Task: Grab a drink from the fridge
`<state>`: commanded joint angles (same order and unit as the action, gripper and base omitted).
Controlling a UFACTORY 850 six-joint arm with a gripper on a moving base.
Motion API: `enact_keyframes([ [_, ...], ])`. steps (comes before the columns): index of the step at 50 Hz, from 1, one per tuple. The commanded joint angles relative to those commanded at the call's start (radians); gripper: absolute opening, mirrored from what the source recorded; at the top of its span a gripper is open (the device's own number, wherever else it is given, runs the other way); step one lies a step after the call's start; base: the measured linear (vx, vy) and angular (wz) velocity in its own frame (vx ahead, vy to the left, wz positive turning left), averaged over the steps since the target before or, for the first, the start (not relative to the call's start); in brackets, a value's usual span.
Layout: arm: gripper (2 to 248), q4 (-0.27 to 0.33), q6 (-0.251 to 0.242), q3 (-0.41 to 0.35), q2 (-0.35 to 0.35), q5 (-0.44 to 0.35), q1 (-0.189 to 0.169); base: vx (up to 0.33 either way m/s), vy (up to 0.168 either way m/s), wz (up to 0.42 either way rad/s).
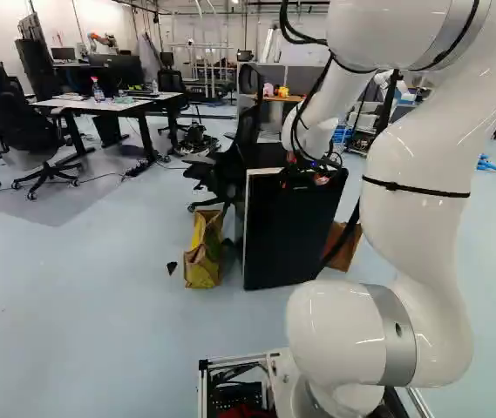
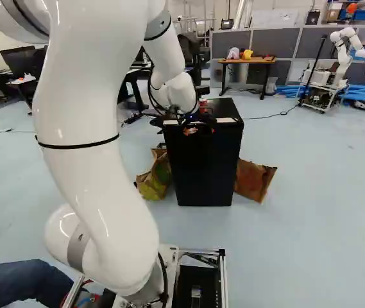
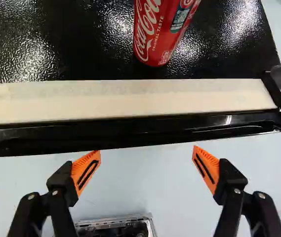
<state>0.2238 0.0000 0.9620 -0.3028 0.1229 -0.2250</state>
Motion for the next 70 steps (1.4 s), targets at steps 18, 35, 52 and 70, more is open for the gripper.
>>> enact_keyframes([
  [18, 247, 0.0, 0.0, -0.073, 0.06, 0.0, -0.011, 0.0, 0.0, 0.0],
  [35, 247, 0.0, 0.0, -0.159, 0.133, -0.036, -0.025, 0.0, 0.0, 0.0],
  [52, 247, 0.0, 0.0, -0.209, 0.177, -0.136, -0.032, 0.0, 0.0, 0.0],
  [70, 247, -0.004, 0.0, -0.209, 0.177, -0.293, -0.032, 0.0, 0.0, 0.0],
])
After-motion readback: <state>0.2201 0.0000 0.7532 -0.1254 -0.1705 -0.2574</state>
